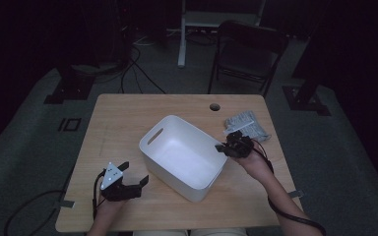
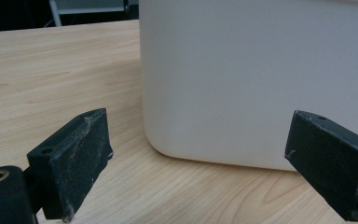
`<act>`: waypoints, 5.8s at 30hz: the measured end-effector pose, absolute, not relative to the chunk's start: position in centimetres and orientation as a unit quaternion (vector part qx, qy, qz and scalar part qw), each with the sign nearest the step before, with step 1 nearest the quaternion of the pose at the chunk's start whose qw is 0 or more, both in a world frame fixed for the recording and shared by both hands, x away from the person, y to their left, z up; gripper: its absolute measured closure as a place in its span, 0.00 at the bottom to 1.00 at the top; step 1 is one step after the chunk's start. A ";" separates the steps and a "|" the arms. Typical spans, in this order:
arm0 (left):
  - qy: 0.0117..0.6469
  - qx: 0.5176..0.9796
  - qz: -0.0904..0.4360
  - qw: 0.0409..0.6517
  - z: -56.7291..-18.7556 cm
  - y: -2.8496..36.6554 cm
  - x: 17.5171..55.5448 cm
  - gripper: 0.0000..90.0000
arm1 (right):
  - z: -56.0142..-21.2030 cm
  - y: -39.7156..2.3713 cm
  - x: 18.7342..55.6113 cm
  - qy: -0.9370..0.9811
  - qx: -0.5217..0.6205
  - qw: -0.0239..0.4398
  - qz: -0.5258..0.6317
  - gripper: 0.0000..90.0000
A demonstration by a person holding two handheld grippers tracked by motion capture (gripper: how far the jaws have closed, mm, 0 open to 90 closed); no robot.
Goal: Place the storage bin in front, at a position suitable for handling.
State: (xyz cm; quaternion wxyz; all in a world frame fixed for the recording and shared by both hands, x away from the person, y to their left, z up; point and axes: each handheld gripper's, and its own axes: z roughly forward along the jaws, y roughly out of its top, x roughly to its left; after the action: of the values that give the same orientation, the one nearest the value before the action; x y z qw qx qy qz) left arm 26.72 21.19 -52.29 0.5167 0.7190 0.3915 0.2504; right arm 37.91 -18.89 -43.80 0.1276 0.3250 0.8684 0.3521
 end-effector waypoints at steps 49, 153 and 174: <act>0.352 0.734 0.200 0.545 -44.5 21.2 34.8 0.27 | -44.0 -22.9 31.2 0.764 0.404 0.168 0.474 0.77; 0.347 0.758 0.161 0.528 -44.3 18.9 40.2 0.43 | -43.7 -22.5 28.4 0.733 0.419 0.178 0.506 0.44; 0.328 0.761 0.127 0.545 -45.8 17.4 43.4 0.70 | -46.2 -20.8 26.4 0.724 0.441 0.170 0.502 0.51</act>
State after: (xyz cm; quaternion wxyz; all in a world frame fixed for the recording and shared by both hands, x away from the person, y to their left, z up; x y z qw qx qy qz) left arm 43.43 17.37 -45.82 0.5453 0.7610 0.3275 0.1271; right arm 26.38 -20.78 -46.19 0.1696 0.4413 0.7244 0.5017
